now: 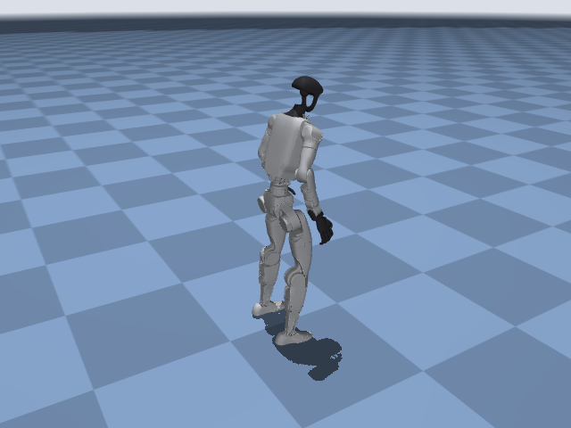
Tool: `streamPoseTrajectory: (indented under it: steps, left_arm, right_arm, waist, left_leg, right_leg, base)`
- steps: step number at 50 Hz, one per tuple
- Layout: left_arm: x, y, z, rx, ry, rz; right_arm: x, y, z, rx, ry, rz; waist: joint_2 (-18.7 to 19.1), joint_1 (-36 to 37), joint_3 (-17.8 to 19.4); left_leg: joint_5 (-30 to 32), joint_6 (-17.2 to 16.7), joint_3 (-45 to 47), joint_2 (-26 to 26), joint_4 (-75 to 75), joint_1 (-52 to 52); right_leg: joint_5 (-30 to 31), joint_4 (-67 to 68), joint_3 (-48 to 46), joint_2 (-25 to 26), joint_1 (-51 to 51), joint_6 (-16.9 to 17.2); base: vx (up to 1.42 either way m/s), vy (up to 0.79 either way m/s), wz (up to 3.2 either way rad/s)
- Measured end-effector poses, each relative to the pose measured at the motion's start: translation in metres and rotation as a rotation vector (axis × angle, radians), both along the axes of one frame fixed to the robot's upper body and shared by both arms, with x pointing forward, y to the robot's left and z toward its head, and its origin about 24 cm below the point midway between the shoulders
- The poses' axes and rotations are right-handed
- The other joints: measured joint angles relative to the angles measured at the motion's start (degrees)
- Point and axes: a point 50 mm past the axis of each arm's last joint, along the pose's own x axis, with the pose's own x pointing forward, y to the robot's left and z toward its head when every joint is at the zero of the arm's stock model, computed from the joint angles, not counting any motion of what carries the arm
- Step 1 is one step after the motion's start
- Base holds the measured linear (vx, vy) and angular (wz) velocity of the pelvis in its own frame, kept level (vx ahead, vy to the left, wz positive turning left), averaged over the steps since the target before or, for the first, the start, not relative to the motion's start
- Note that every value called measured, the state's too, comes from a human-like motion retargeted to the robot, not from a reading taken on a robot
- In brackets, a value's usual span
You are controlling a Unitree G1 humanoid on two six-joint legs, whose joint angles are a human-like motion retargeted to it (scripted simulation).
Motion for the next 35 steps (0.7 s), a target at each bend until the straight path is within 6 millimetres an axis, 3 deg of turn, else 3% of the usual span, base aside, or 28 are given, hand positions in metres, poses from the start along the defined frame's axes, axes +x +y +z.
streamPoseTrajectory:
  steps: [3, 5, 8, 10, 16, 20, 23, 25, 27, 30, 32, 33, 35]
  left_arm:
    - [0.008, -0.009, 0.004, -0.002, -0.038, -0.047]
    - [0.017, -0.013, 0.008, 0.012, -0.057, -0.08]
    - [0.035, -0.017, 0.017, 0.025, -0.084, -0.108]
    - [0.053, -0.019, 0.028, 0.02, -0.119, -0.109]
    - [0.087, -0.034, 0.049, 0.07, -0.153, -0.183]
    - [0.095, -0.035, 0.052, 0.144, -0.092, -0.321]
    - [0.088, -0.022, 0.054, 0.145, -0.075, -0.35]
    - [0.064, -0.01, 0.04, 0.121, -0.057, -0.28]
    - [0.022, 0.001, 0.016, 0.083, 0.004, -0.172]
    - [-0.044, 0.012, -0.018, 0.019, 0.168, -0.048]
    - [-0.074, 0.017, -0.029, -0.014, 0.255, 0.012]
    - [-0.085, 0.02, -0.032, -0.023, 0.283, 0.042]
    - [-0.102, 0.025, -0.036, -0.031, 0.313, 0.103]
  right_arm:
    - [-0.008, 0.0, -0.004, -0.073, 0.034, 0.052]
    - [-0.006, 0.001, -0.006, -0.112, 0.047, 0.09]
    - [0.012, 0.003, -0.004, -0.13, 0.031, 0.129]
    - [0.033, 0.004, 0.005, -0.129, -0.017, 0.151]
    - [0.09, 0.004, 0.039, -0.174, -0.184, 0.223]
    - [0.11, 0.004, 0.052, -0.136, -0.237, 0.209]
    - [0.105, -0.002, 0.067, -0.034, -0.317, 0.182]
    - [0.079, -0.013, 0.072, -0.007, -0.343, 0.165]
    - [0.042, -0.029, 0.073, 0.023, -0.322, 0.134]
    - [-0.011, -0.047, 0.068, 0.117, -0.213, 0.093]
    - [-0.035, -0.054, 0.058, 0.153, -0.13, 0.054]
    - [-0.045, -0.056, 0.052, 0.156, -0.092, 0.029]
    - [-0.061, -0.057, 0.039, 0.134, -0.022, -0.015]
  waist:
    - [0.0, 0.4, -2.5]
    - [-0.2, 0.7, -3.1]
    - [-0.5, 0.5, -1.1]
    - [-0.6, -0.1, 1.8]
    - [2.4, -3.4, 7.6]
    - [4.2, -3.4, 7.3]
    - [3.9, -2.5, 4.2]
    - [3.7, -2.4, 0.5]
    - [3.9, -2.6, -5.6]
    - [4.8, -2.8, -13.4]
    - [5.7, -2.4, -14.3]
    - [6.0, -2.1, -14.0]
    - [5.8, -1.6, -13.3]
  left_leg:
    - [-0.4, -1.0, -0.6, -0.1, -4.1, 1.0]
    - [-0.7, -0.6, -0.7, -0.3, -5.8, 1.1]
    - [-2.3, 2.4, -0.9, -0.9, -4.0, -0.4]
    - [-6.6, 5.3, -1.1, -1.7, 4.3, -4.3]
    - [-27.4, 12.3, -2.2, -1.7, 42.4, -20.9]
    - [-35.2, 14.5, -1.7, -0.4, 56.5, -26.9]
    - [-36.5, 14.4, -1.0, -0.4, 52.6, -23.7]
    - [-33.6, 13.4, -0.4, -0.6, 41.7, -15.5]
    - [-23.1, 11.4, 0.0, -0.7, 26.0, -5.7]
    - [6.3, 7.2, -1.5, -0.2, 7.8, 4.2]
    - [22.1, 2.8, -3.3, 0.6, 2.0, 8.4]
    - [24.5, 1.1, -3.2, 1.1, 0.8, 9.7]
    - [21.7, -0.6, -0.9, 2.1, 0.5, 10.9]
  right_leg:
    - [-0.9, -2.9, -0.1, -0.1, 0.7, 2.9]
    - [-2.2, -3.5, -0.3, -0.2, 0.3, 2.8]
    - [-5.4, -1.4, 0.2, -0.6, -1.3, -1.1]
    - [-9.9, 4.6, 1.0, -1.3, -4.1, -4.3]
    - [-30.0, 34.9, 0.5, -1.2, -15.9, -11.1]
    - [-38.3, 48.1, 1.0, 0.0, -21.6, -16.0]
    - [-38.9, 45.0, 1.1, -0.4, -19.2, -16.0]
    - [-34.9, 35.5, -0.2, -1.2, -11.8, -14.1]
    - [-23.8, 22.5, -1.8, -1.6, -3.4, -11.9]
    - [5.4, 8.1, -3.5, -1.2, 4.7, -10.9]
    - [19.9, 4.7, -4.9, -0.8, 7.5, -10.2]
    - [22.0, 4.6, -5.5, -0.7, 8.2, -9.8]
    - [20.1, 4.8, -4.9, -0.5, 8.4, -8.0]
  base:
    - [0.25, 0.02, 0.15]
    - [0.14, 0.01, 0.06]
    - [0.03, 0.0, 0.0]
    - [0.0, 0.0, 0.0]
    - [0.07, 0.02, 0.15]
    - [0.27, 0.04, -0.18]
    - [0.58, 0.05, -0.14]
    - [0.92, 0.06, 0.01]
    - [1.1, 0.07, 0.06]
    - [1.08, 0.05, 0.0]
    - [0.96, 0.02, -0.23]
    - [0.87, 0.01, -0.29]
    - [0.77, 0.01, -0.28]
